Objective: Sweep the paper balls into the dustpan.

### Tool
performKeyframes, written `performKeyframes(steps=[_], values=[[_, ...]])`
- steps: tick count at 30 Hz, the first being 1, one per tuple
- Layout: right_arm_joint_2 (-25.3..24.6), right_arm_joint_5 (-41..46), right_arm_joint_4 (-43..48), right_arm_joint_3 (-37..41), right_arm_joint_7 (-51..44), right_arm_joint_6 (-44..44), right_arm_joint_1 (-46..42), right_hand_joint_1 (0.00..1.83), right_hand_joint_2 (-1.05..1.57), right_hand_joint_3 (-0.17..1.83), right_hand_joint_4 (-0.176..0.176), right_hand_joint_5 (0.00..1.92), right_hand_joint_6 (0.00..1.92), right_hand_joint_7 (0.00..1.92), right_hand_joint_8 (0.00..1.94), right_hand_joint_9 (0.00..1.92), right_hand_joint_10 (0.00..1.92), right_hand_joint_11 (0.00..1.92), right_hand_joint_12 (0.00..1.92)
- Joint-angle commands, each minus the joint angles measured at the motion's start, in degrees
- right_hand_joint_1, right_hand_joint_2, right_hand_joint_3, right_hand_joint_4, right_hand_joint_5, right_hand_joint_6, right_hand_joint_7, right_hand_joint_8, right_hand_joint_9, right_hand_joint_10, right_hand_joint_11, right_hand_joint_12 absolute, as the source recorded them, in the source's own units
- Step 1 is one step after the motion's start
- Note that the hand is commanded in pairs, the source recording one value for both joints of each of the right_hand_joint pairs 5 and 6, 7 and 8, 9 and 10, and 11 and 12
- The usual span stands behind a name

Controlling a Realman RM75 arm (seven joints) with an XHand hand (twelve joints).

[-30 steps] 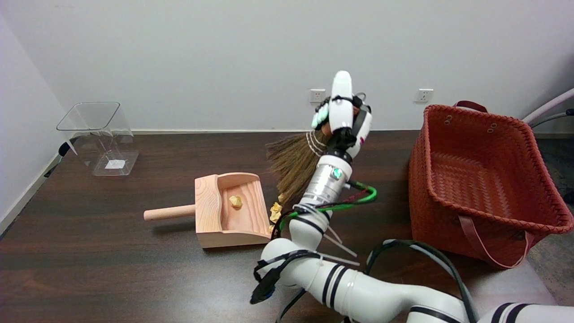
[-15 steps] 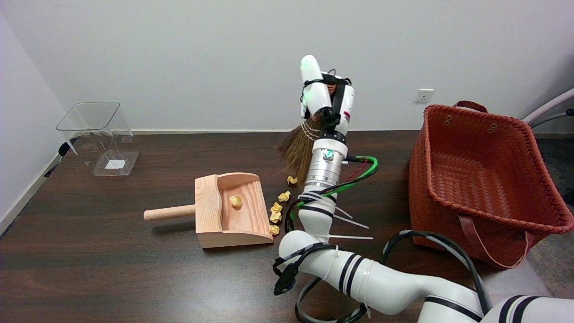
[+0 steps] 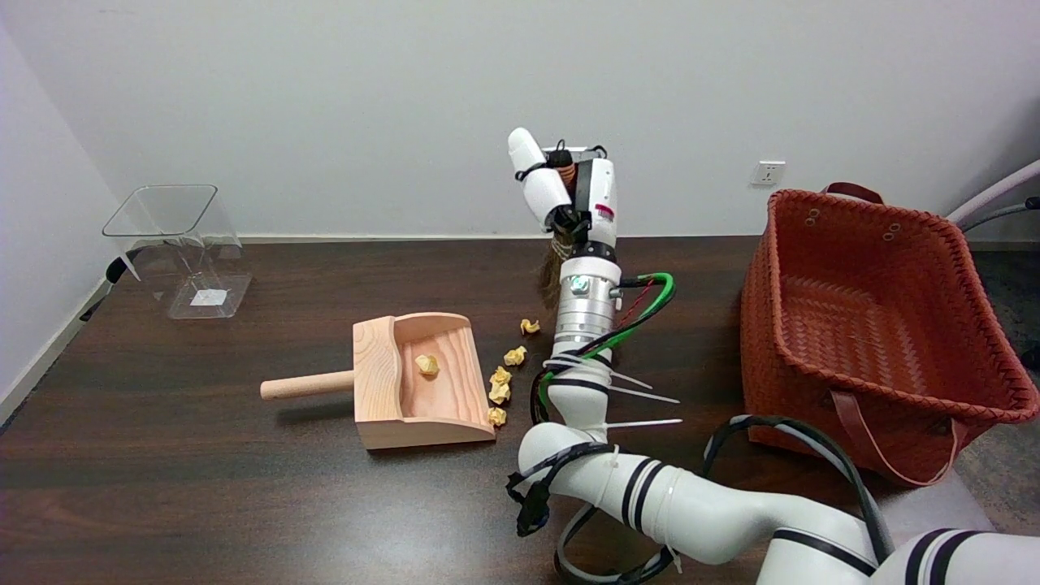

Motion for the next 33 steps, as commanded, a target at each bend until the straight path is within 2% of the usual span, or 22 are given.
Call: performKeyframes(steps=[1,13,25,33], values=[[-1.7,-1.5,-9.1,0.5,-6.2,-2.1,0.9,0.58,1.57,-0.17,0.0,1.92,1.92,1.92,1.92,1.92,1.92,1.92,1.92],[-4.5,0.6,-12.7,0.4,-2.9,-5.9,2.7,0.58,1.57,-0.17,0.0,1.92,1.92,1.92,1.92,1.92,1.92,1.92,1.92],[-9.4,6.9,-11.1,0.5,13.4,-2.8,0.2,0.56,1.57,-0.17,0.0,1.92,1.92,1.92,1.92,1.92,1.92,1.92,1.92],[-11.1,13.6,-5.9,0.0,24.2,-1.4,-1.3,0.54,1.57,-0.17,0.0,1.92,1.92,1.92,1.92,1.92,1.92,1.92,1.92]])
